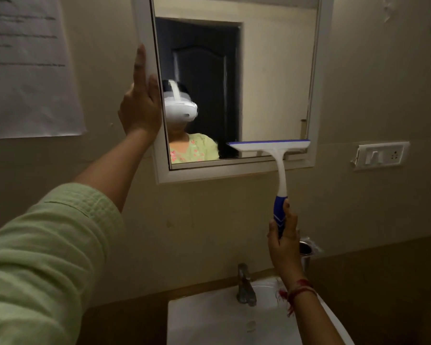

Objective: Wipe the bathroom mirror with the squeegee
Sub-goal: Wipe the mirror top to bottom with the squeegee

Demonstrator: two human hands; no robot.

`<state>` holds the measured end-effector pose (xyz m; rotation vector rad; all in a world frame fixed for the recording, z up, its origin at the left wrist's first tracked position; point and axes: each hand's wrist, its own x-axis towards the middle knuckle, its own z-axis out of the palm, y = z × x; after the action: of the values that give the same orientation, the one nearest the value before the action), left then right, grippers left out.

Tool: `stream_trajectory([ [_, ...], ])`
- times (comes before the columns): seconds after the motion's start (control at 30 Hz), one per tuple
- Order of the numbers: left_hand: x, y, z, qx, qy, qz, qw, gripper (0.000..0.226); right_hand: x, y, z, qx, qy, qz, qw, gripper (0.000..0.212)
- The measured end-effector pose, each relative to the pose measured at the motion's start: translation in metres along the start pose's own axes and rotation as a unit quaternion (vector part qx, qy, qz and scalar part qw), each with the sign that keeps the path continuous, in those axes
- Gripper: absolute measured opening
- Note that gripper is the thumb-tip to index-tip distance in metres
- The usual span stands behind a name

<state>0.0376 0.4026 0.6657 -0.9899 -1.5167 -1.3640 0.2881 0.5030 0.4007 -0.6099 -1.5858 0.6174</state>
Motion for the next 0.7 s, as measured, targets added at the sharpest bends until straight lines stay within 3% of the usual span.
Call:
stream_trajectory([
  [0.7,-0.001,-0.001,0.0,0.005,-0.002,-0.005,1.0,0.049,0.003,-0.009,0.005,0.005,-0.001,-0.001,1.0,0.058],
])
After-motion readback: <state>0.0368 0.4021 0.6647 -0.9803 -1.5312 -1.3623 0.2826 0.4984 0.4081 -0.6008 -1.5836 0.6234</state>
